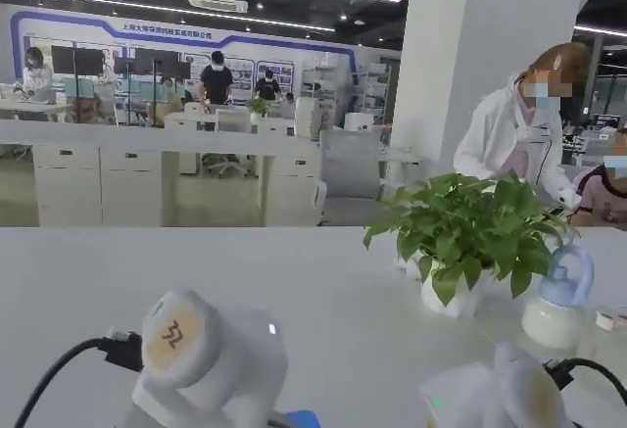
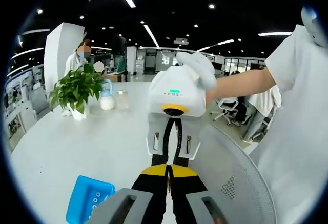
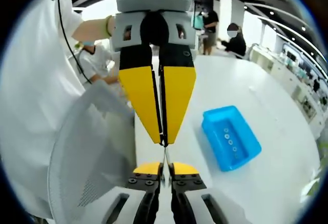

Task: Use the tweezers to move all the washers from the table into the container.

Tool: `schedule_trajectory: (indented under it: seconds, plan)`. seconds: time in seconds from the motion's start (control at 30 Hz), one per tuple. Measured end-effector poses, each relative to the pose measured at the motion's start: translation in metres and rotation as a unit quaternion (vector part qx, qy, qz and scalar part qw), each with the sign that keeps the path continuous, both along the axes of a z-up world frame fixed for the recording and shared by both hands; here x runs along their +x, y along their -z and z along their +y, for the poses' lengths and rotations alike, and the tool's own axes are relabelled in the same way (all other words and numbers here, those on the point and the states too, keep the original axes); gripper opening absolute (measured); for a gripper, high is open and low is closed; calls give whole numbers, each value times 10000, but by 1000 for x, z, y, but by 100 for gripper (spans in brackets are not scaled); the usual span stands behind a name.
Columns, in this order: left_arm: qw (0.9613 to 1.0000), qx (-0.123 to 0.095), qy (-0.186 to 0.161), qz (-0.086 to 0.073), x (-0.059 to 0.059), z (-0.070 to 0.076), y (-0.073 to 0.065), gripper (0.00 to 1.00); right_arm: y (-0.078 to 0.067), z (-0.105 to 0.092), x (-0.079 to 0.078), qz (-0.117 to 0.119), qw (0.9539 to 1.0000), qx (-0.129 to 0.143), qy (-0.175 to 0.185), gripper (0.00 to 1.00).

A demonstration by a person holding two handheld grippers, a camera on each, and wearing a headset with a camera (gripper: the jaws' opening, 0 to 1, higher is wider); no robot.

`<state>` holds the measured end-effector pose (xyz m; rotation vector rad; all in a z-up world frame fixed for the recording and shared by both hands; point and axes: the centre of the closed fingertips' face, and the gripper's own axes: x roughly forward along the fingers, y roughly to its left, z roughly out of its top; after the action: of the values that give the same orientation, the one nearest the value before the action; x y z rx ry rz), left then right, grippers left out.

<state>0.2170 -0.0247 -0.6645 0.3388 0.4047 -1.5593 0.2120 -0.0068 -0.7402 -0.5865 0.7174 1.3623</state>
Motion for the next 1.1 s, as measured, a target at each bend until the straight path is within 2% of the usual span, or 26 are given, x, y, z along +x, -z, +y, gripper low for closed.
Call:
schedule_trajectory:
  seconds: [0.03,0.1,0.13,0.2,0.27,0.33,0.37,0.5,0.57,0.67,0.77,0.83,0.97,1.1]
  plan:
    - [10000,1,-10,15,0,0,1,1,2,-2,1,-56,10000,-74,9,3]
    - [9999,77,-49,92,2,0,5,12,2,-3,2,-127,9999,-106,15,3]
    - [9998,158,-10,128,0,1,8,13,2,-3,2,-133,9999,-101,19,3]
    - [9997,247,29,12,-1,2,12,11,1,-2,3,-127,9999,-72,47,3]
    - [9995,311,33,-12,-2,2,15,11,1,-3,4,-130,9999,-81,44,3]
    - [9991,405,88,-66,-3,2,19,7,2,-2,5,-145,9998,-91,28,3]
    - [9989,415,81,-217,-1,2,20,5,2,-2,5,-135,9999,-98,12,3]
    - [9989,442,64,-141,-1,2,21,0,8,-2,3,-150,9996,-218,-93,3]
    - [9986,495,26,-207,1,4,23,0,10,-2,3,-139,9996,-230,-110,3]
    - [9981,597,34,-171,1,7,28,0,14,-1,6,-139,9995,-255,-117,4]
    - [9953,931,-62,-264,6,17,46,0,28,0,10,-133,9993,-344,-73,4]
    - [9933,1134,-90,-192,6,24,61,0,39,2,11,-104,9992,-381,-36,5]
    - [9904,1365,-137,-160,6,34,87,0,66,11,9,11,9992,-381,78,6]
    - [9871,1584,-142,-177,4,44,106,0,89,14,6,-111,9976,-684,-5,6]
